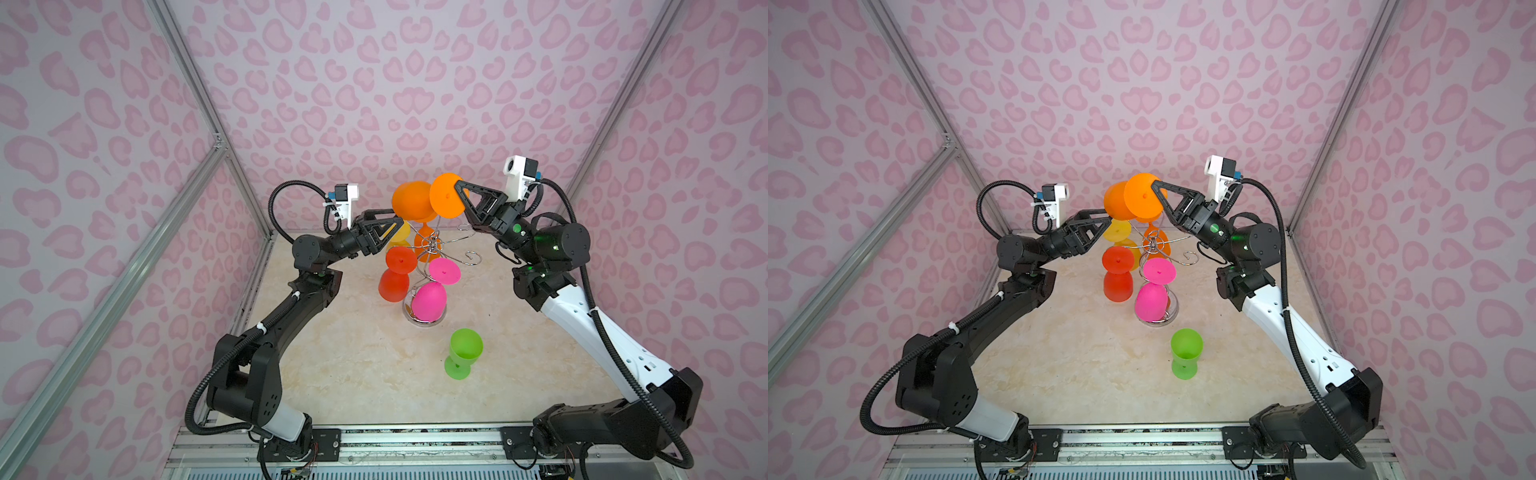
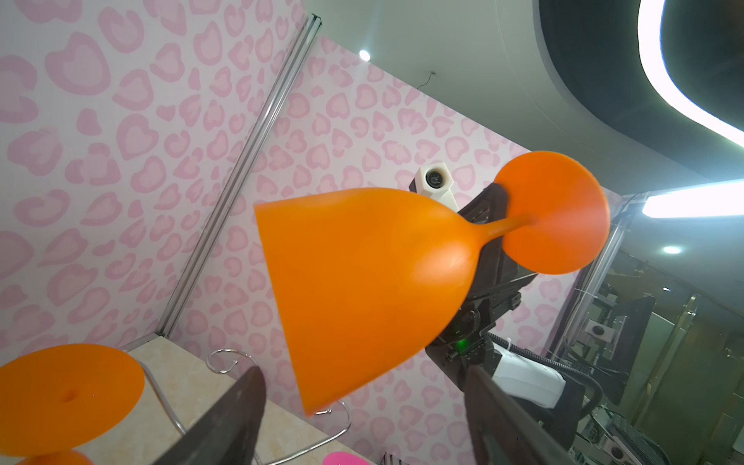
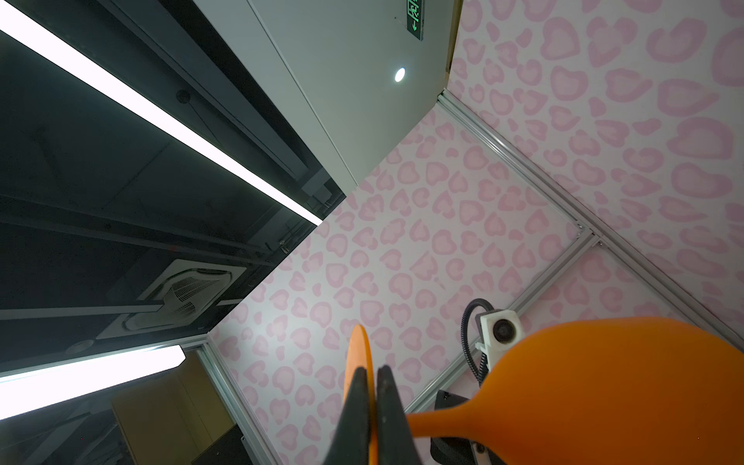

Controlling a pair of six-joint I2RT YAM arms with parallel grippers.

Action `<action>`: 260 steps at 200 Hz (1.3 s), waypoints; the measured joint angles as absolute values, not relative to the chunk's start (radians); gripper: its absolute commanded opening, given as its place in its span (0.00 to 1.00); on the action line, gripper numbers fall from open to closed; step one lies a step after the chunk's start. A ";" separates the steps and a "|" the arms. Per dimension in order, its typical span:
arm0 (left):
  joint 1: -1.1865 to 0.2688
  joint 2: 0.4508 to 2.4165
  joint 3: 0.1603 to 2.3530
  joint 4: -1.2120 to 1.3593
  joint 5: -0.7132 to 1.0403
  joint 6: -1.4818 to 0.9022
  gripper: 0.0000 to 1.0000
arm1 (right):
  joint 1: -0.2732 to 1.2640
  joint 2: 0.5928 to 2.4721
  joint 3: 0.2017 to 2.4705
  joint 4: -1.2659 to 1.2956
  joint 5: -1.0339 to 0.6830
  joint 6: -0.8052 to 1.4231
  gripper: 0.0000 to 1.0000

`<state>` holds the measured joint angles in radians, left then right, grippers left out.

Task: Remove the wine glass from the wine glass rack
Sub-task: 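Bring the orange glass to the left gripper while the left gripper grasps its bowl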

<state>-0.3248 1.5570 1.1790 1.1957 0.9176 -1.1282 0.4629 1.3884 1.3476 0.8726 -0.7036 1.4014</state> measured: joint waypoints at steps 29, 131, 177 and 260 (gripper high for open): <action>-0.327 1.574 1.190 1.269 0.920 -1.180 0.78 | 0.463 1.437 1.346 0.952 -0.701 1.479 0.00; -0.326 1.587 1.216 1.451 0.920 -1.335 0.40 | 0.411 1.613 1.373 1.356 -0.653 1.913 0.00; -0.327 1.587 1.229 1.477 0.920 -1.365 0.21 | 0.405 1.639 1.386 1.400 -0.645 1.989 0.00; -0.334 1.565 1.238 1.546 0.961 -1.405 0.02 | 0.359 1.641 1.382 1.359 -0.656 2.000 0.29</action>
